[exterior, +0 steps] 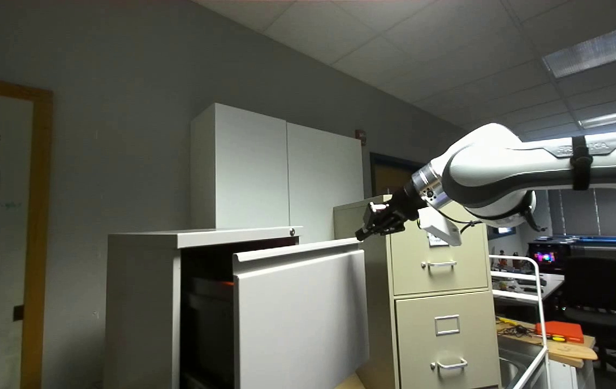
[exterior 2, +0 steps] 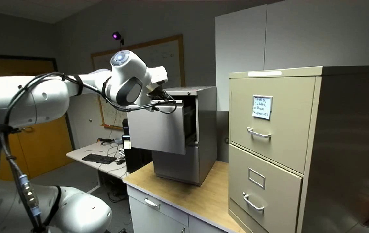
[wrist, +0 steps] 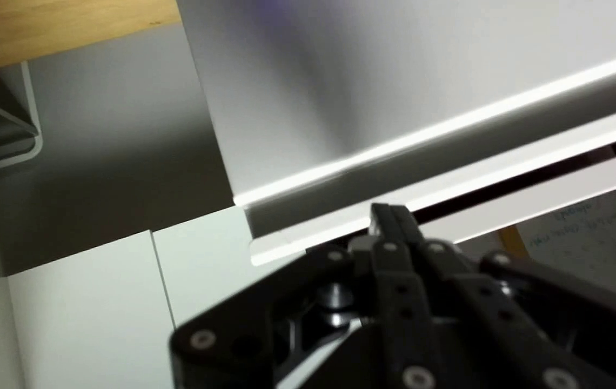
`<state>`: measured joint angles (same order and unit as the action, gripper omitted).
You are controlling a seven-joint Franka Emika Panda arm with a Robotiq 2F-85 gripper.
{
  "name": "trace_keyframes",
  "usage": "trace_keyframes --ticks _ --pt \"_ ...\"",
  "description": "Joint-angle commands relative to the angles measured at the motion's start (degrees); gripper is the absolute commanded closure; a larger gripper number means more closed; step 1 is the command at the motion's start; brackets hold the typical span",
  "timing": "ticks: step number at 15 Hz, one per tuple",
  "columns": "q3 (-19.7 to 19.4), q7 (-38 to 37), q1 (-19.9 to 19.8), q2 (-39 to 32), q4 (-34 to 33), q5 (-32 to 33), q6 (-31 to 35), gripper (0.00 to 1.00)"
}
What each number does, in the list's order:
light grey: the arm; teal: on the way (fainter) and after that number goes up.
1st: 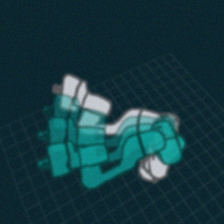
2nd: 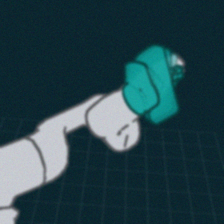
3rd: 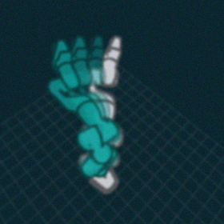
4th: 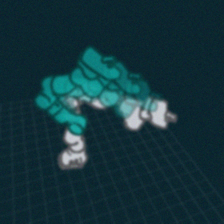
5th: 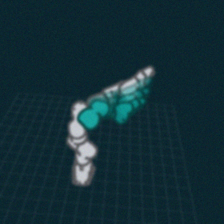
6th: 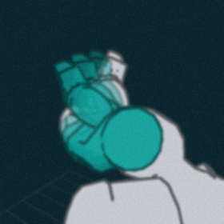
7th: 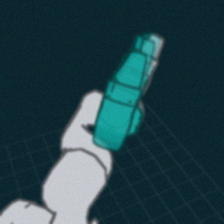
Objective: Close the top drawer of the white file cabinet
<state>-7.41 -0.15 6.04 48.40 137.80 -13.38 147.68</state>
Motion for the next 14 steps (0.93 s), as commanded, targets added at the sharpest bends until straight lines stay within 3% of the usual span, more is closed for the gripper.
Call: trace_keyframes --ticks 1,6,14 --pt "-2.67 1.9 3.24 -3.06 -2.44 -3.21 2.44 1.0" --pt "-5.32 1.84 5.25 -5.53 -4.21 -6.06 3.46 1.0" --pt "-7.67 0.1 3.15 -8.97 -5.03 -9.64 0.45 1.0"
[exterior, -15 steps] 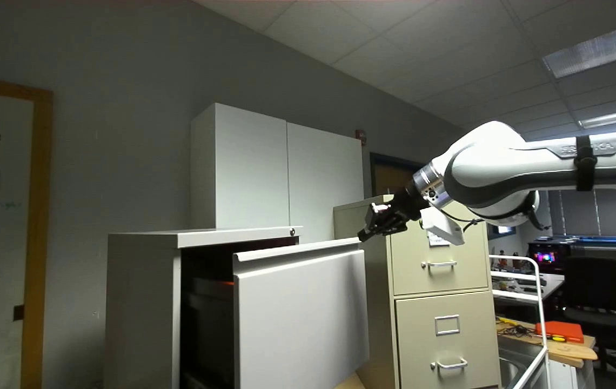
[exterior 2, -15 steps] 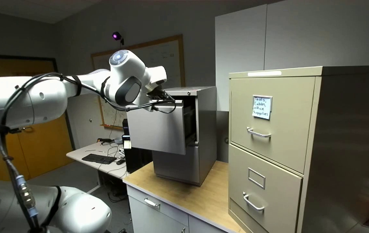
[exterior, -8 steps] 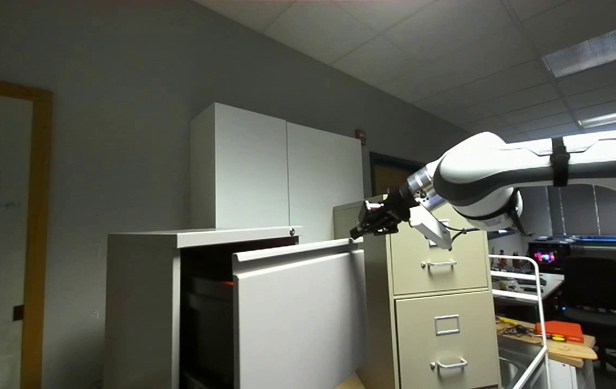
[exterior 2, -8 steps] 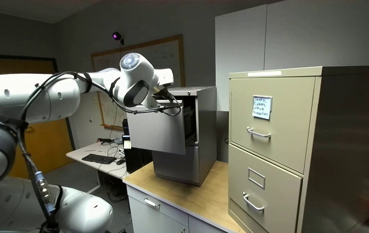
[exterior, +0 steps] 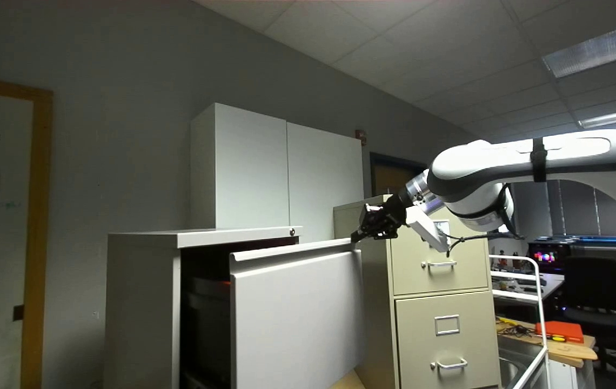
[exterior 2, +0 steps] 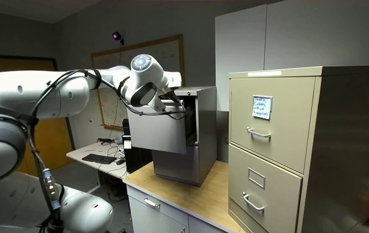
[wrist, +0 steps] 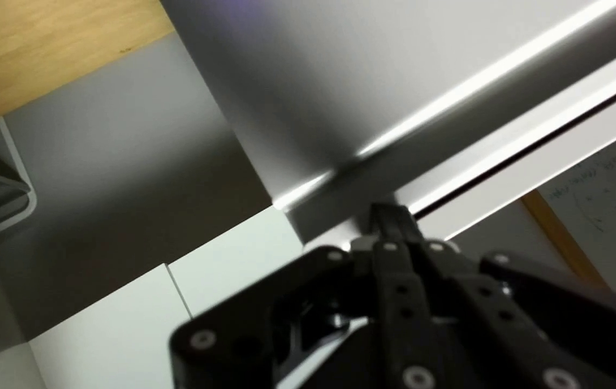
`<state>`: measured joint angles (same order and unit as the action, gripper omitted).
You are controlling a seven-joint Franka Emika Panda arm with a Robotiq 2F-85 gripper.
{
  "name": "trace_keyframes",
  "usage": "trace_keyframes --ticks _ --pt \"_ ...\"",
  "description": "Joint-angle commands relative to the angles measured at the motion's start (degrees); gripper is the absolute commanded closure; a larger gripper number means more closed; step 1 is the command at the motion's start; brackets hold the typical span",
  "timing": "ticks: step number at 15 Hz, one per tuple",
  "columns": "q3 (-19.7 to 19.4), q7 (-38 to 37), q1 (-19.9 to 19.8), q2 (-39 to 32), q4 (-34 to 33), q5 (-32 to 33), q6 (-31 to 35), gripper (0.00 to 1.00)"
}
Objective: Close the top drawer of the white file cabinet
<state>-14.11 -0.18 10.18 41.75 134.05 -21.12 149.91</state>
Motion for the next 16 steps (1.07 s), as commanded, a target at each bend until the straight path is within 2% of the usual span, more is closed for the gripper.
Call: trace_keyframes --ticks 1,7,11,16 --pt "-1.45 0.07 -1.49 -2.47 -1.1 -2.27 -2.28 1.0" --pt "-4.41 0.99 -2.29 -6.0 -2.24 -6.09 -3.34 1.0" --pt "-3.37 0.47 -2.19 -7.57 -3.99 -8.23 -3.81 1.0" --pt "-1.63 0.25 -2.93 -6.2 -4.29 -8.17 -4.29 1.0"
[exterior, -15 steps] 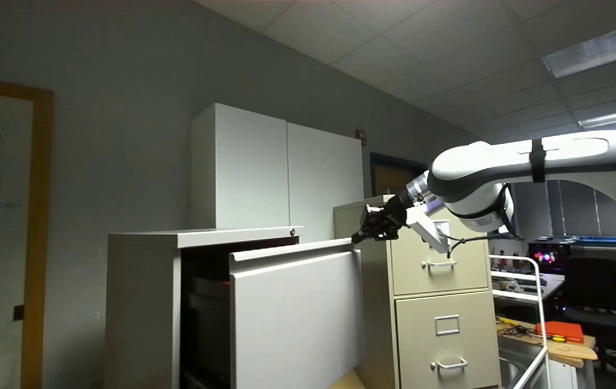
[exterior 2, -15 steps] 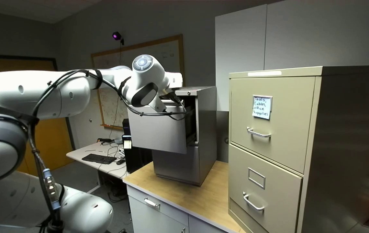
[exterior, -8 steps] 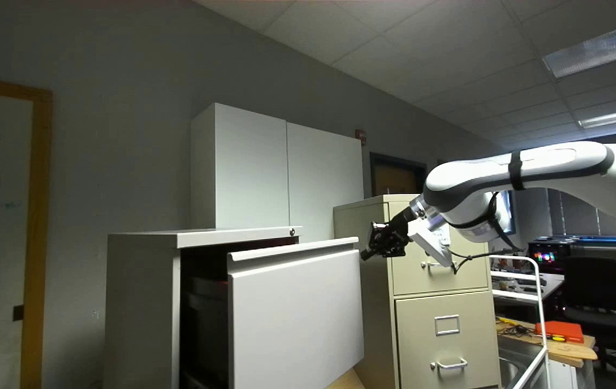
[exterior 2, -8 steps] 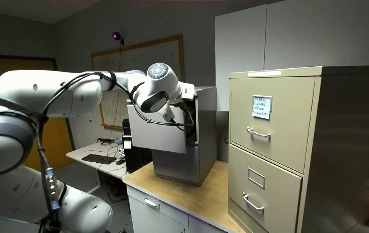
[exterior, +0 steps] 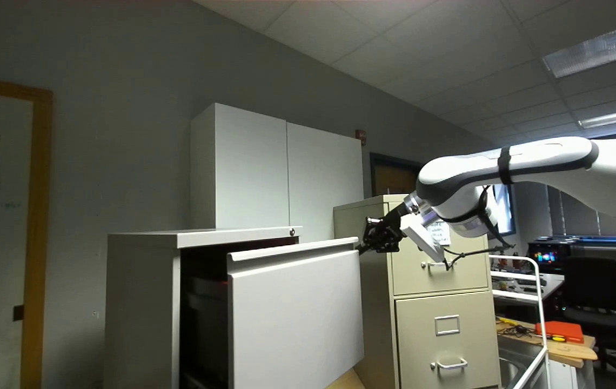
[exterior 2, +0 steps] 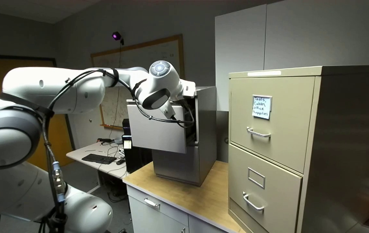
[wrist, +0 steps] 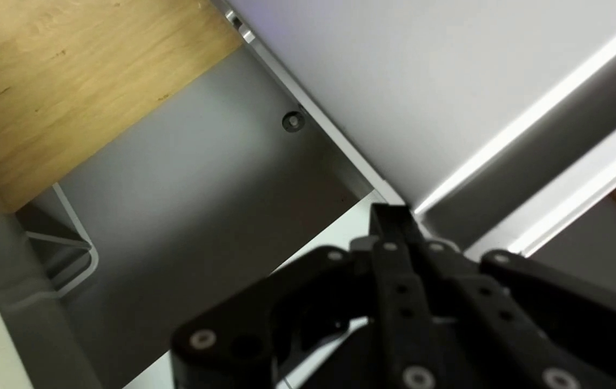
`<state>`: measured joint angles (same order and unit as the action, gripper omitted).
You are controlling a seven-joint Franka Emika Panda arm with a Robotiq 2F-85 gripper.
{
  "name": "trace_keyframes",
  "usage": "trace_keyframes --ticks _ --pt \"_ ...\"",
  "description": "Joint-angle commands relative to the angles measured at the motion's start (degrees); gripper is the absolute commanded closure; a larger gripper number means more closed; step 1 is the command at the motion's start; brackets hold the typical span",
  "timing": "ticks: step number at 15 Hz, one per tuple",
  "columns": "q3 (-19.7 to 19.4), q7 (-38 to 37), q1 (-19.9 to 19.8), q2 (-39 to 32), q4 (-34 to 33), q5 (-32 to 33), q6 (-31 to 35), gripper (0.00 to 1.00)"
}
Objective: Close the top drawer of the white file cabinet
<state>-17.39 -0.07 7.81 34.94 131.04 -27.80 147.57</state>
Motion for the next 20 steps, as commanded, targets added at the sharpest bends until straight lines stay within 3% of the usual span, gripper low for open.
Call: trace_keyframes --ticks 1,12,20 --pt "1.83 0.07 -0.9 1.0 -0.93 -1.33 -1.92 1.0" --pt "2.01 0.01 -4.79 6.33 4.9 -0.56 -4.61 1.0" --pt "7.65 0.23 -2.72 10.47 6.3 0.44 -5.86 1.0"
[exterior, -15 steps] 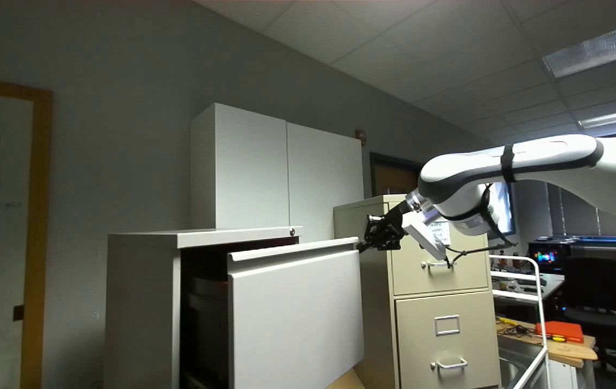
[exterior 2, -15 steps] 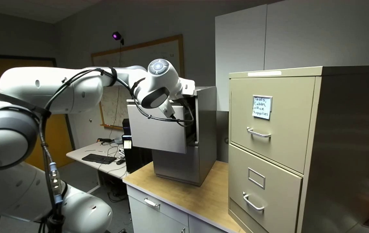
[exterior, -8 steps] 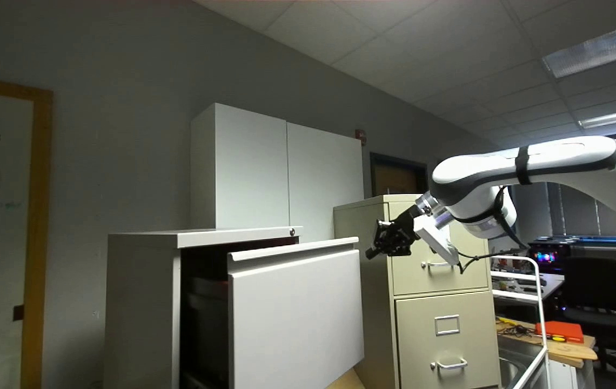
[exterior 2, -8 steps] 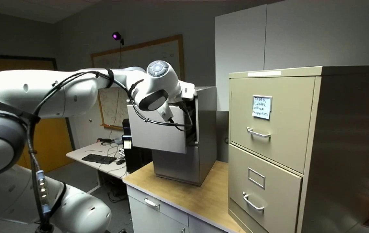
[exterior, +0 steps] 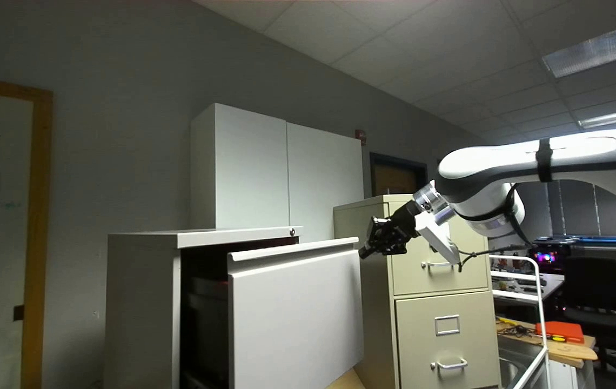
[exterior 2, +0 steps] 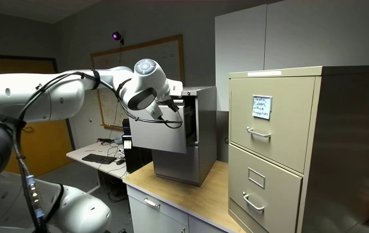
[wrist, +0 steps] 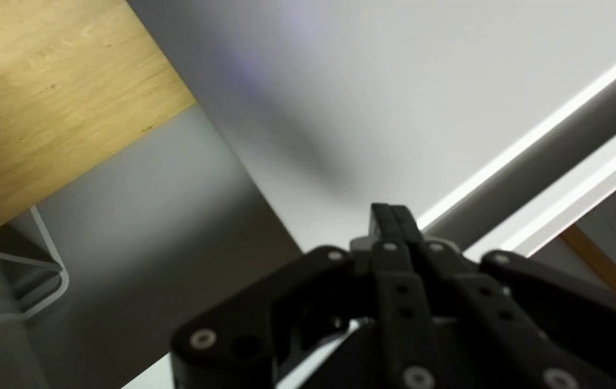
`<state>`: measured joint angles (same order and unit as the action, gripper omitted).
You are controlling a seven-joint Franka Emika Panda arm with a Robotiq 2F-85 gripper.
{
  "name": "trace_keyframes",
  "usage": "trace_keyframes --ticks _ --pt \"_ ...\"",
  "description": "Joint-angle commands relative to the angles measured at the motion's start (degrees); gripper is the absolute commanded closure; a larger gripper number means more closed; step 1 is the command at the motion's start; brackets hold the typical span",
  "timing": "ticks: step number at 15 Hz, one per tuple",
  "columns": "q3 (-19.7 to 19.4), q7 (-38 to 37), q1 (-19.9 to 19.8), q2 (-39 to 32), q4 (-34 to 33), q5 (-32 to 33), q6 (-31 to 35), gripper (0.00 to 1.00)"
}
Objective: Close the top drawer of the white file cabinet
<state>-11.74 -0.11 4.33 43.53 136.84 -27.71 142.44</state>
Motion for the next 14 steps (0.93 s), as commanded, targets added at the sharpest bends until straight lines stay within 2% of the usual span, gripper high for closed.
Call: trace_keyframes --ticks 1,8,14 --pt "2.47 0.51 1.51 1.32 0.02 0.22 -0.65 1.0" --pt "2.67 2.55 6.54 -4.02 -3.21 -0.77 0.31 1.0" --pt "2.99 4.77 9.16 -11.0 -10.16 -1.41 3.02 1.0"
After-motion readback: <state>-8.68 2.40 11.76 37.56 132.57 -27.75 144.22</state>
